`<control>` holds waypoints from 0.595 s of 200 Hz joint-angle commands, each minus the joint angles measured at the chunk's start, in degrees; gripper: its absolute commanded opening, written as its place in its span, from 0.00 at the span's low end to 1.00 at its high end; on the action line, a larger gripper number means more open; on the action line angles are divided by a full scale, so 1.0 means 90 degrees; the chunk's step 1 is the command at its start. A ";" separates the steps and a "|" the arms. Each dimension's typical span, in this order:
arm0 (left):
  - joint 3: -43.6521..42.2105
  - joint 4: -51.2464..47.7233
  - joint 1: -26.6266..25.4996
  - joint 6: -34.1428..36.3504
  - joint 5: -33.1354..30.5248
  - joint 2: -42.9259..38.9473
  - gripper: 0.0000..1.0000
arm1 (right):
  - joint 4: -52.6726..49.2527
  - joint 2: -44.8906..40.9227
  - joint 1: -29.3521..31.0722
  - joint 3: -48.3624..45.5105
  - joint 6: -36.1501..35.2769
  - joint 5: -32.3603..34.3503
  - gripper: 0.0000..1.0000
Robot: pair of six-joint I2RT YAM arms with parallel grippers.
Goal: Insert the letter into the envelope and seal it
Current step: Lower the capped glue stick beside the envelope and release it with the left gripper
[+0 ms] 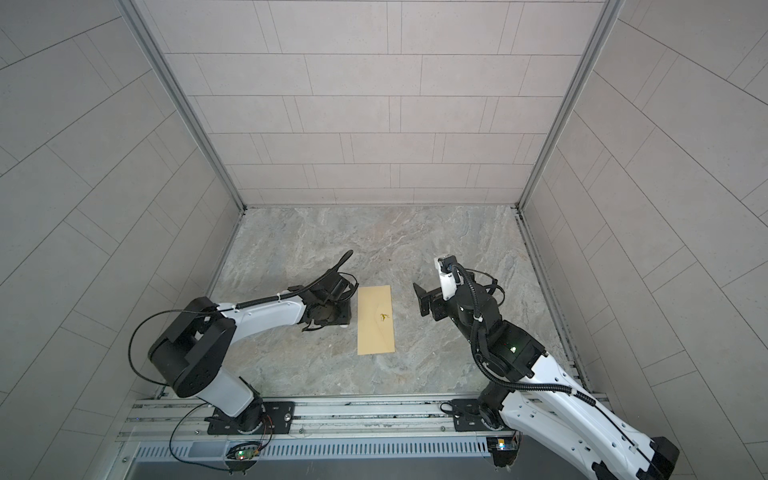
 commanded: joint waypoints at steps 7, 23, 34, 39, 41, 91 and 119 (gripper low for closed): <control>-0.0130 -0.0108 0.0041 -0.0099 -0.0093 -0.0036 0.53 | 0.0078 -0.0030 -0.0053 -0.0084 0.0086 -0.0048 0.99; -0.0157 -0.0073 0.0043 -0.0151 -0.0074 -0.0128 0.55 | 0.0065 -0.0050 -0.0067 -0.0093 0.0101 -0.0069 0.99; -0.0178 -0.0027 0.0041 -0.0196 -0.0056 -0.0190 0.56 | 0.0064 -0.0070 -0.0072 -0.0103 0.0114 -0.0081 0.99; -0.0187 -0.0001 0.0035 -0.0216 -0.0057 -0.0226 0.57 | 0.0059 -0.0079 -0.0078 -0.0113 0.0115 -0.0082 0.99; -0.0192 0.0005 0.0029 -0.0217 -0.0052 -0.0236 0.57 | 0.0063 -0.0085 -0.0078 -0.0113 0.0122 -0.0082 0.99; -0.0278 0.0174 0.0030 -0.0354 0.0041 -0.0425 0.61 | 0.0054 -0.0149 -0.0119 -0.0181 0.0176 -0.0106 0.99; -0.0263 0.0298 0.0029 -0.0351 0.0110 -0.0670 0.63 | 0.0069 -0.0140 -0.0149 -0.0191 0.0193 -0.0121 0.99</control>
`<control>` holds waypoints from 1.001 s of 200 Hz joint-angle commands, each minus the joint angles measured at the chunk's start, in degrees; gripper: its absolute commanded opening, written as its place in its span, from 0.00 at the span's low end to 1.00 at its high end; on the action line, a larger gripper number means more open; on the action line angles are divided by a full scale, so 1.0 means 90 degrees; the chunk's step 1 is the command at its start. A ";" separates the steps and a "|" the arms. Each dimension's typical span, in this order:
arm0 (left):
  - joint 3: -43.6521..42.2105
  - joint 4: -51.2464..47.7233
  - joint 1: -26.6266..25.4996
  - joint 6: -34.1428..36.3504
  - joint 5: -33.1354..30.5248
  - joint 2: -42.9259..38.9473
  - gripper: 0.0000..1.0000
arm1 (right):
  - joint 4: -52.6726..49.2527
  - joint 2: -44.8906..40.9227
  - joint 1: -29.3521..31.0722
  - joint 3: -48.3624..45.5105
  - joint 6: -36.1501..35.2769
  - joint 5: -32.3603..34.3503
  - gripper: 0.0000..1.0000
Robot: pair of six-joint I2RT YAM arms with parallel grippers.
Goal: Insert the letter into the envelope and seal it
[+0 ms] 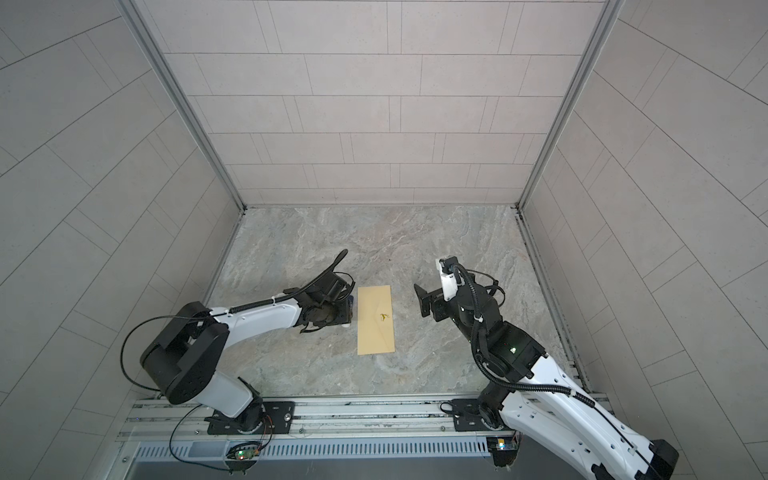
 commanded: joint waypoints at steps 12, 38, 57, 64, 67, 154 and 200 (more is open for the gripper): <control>0.0072 0.0024 0.0040 0.0035 0.0019 -0.0539 0.65 | 0.0098 -0.0047 -0.0063 -0.0083 0.0113 0.0021 1.00; 0.0338 -0.0263 0.0041 0.0451 -0.0685 -0.1415 0.79 | 0.0313 -0.0041 -0.0160 -0.0193 0.0150 0.0154 0.99; 0.0435 -0.0302 0.0031 0.1095 -0.1561 -0.2297 0.83 | 0.0515 0.0009 -0.0368 -0.0301 0.0193 0.0341 0.99; 0.0382 -0.0209 0.0033 0.1372 -0.1954 -0.2621 0.84 | 0.0612 0.0038 -0.0498 -0.0353 0.0228 0.0377 0.99; 0.0338 -0.0161 0.0028 0.1534 -0.2128 -0.2717 0.86 | 0.0662 0.0055 -0.0562 -0.0382 0.0248 0.0394 1.00; -0.3216 0.5887 0.0501 0.5070 -0.6095 -0.4489 0.92 | 0.2586 0.1346 -0.3502 -0.1734 0.1142 0.0301 0.99; -0.3948 0.7732 0.1295 0.5466 -0.5990 -0.3310 0.92 | 0.3851 0.1782 -0.3650 -0.2334 0.0472 0.1231 1.00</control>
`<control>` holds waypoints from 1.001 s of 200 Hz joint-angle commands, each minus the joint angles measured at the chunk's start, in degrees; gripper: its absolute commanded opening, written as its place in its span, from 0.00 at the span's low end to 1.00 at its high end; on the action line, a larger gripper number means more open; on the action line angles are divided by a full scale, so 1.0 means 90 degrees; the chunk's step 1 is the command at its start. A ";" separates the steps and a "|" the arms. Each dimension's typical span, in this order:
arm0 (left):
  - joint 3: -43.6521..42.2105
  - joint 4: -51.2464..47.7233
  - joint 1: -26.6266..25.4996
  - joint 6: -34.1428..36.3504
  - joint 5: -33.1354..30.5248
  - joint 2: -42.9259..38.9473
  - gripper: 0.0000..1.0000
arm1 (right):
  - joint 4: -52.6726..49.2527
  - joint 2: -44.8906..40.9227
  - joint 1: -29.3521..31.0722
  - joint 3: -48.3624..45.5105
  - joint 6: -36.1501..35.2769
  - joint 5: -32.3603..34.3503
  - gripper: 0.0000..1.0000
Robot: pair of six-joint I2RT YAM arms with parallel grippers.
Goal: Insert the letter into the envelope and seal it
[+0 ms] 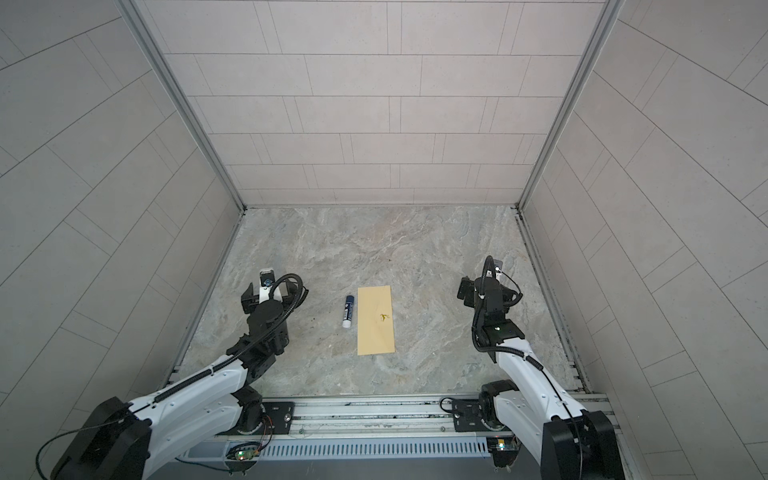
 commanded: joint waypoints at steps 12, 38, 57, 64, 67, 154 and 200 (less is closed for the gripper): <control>-0.0339 0.1921 0.0511 0.0427 -0.0001 0.0622 0.92 | 0.1491 0.0215 -0.0080 -0.0324 -0.0820 0.0526 1.00; -0.0436 0.2090 0.0975 0.0252 0.0598 0.1090 0.93 | 0.2541 0.0695 -0.0092 -0.0694 -0.1211 0.0878 1.00; -0.0436 0.2197 0.1464 -0.0206 0.1242 0.1512 0.93 | 0.3893 0.1571 -0.0100 -0.0955 -0.1484 0.0808 1.00; -0.0418 0.2278 0.1655 -0.0402 0.1584 0.1709 0.93 | 0.4410 0.1882 -0.0100 -0.0978 -0.1684 0.0693 1.00; -0.0404 0.2362 0.1725 -0.0463 0.1693 0.1796 0.93 | 0.4512 0.1961 -0.0100 -0.0970 -0.1718 0.0572 1.00; 0.0698 0.2724 0.2287 -0.0204 0.3183 0.3981 0.97 | 0.4703 0.3797 -0.0173 -0.0022 -0.2208 -0.0739 1.00; 0.1264 0.1525 0.2620 -0.0513 0.3645 0.3916 1.00 | 0.5225 0.4011 -0.0306 -0.0112 -0.2154 -0.0876 0.99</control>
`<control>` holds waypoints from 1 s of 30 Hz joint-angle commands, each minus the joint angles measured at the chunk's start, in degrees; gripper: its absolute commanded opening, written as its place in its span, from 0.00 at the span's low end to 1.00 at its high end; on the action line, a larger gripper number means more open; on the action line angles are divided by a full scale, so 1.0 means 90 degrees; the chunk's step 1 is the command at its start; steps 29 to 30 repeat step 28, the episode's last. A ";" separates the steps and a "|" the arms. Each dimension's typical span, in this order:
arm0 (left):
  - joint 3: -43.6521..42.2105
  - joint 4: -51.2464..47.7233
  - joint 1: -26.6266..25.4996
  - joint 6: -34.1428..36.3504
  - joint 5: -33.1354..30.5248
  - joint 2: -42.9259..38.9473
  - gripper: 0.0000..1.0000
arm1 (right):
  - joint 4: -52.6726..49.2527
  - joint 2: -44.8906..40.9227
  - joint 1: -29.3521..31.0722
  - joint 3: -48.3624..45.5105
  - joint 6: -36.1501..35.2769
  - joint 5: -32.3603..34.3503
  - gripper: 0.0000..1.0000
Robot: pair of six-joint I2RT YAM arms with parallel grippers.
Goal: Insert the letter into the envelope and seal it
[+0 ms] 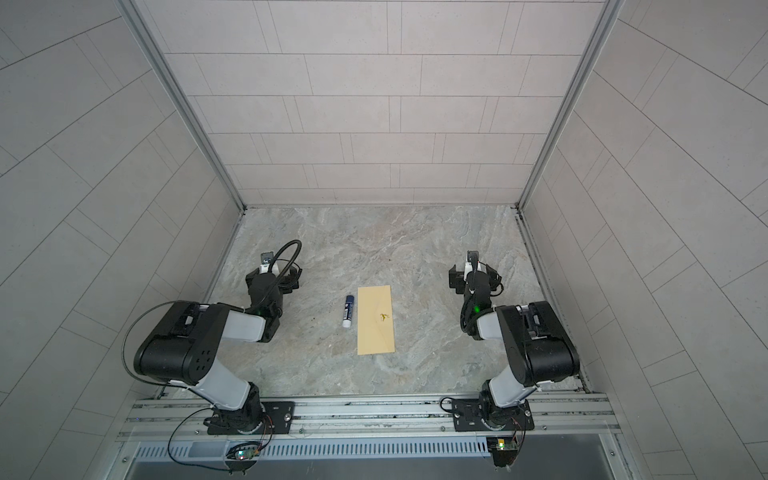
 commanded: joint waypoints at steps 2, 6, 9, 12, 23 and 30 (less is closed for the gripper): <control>0.0052 -0.0577 0.0146 -0.0189 0.0296 -0.0095 1.00 | 0.0465 0.0136 -0.0020 -0.0257 -0.0165 -0.0024 0.99; 0.0036 -0.0540 0.0146 -0.0173 0.0298 -0.0107 1.00 | 0.0551 0.0108 -0.0004 -0.0317 -0.0199 -0.0101 0.99; 0.0036 -0.0536 0.0142 -0.0169 0.0298 -0.0111 1.00 | 0.0381 0.0115 -0.0006 -0.0235 -0.0187 -0.0124 0.99; 0.0036 -0.0550 0.0143 -0.0176 0.0298 -0.0107 1.00 | 0.0330 0.0114 -0.0006 -0.0203 -0.0187 -0.0098 0.99; 0.0036 -0.0546 0.0141 -0.0178 0.0291 -0.0107 1.00 | 0.0316 0.0125 -0.0009 -0.0191 -0.0196 -0.0089 0.99; 0.0014 -0.0516 0.0144 -0.0171 0.0303 -0.0130 1.00 | 0.0299 0.0115 -0.0013 -0.0186 -0.0186 -0.0028 0.99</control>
